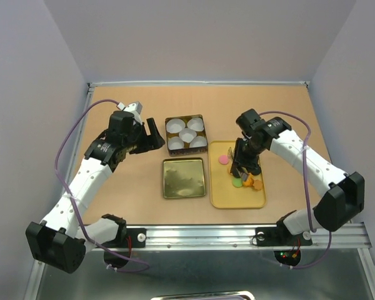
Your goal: Pack the cookies
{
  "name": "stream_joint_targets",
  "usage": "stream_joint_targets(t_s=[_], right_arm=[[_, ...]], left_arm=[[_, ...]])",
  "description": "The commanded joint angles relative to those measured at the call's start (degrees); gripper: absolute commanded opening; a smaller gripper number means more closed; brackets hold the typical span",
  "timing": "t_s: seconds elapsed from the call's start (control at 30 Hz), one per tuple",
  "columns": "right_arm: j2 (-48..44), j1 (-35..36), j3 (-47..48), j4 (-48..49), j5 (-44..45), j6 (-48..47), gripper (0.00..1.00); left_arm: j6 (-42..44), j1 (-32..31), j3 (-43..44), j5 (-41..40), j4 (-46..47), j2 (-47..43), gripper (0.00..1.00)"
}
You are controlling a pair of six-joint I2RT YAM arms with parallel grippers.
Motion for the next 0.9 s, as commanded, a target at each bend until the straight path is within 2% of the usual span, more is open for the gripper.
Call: stream_joint_targets(t_s=[0.0,0.37,0.6,0.87], right_arm=[[4.51,0.57,5.07,2.70,1.89,-1.58,0.42],[12.43,0.57,10.88,2.27,0.31,-4.30,0.45],[13.05,0.65,12.38,-1.34,3.20,-5.62,0.50],[12.35,0.65,9.75,-2.22,3.39,-6.85,0.52]], left_arm=[[1.76,-0.10,0.81,-0.36,3.63,1.86,0.84],[2.20,-0.01,2.13,-1.50,3.63,2.23,0.84],[2.20,0.08,1.60,-1.94,3.64,2.22,0.84],[1.77,0.25,1.08,-1.24,3.72,1.52,0.84]])
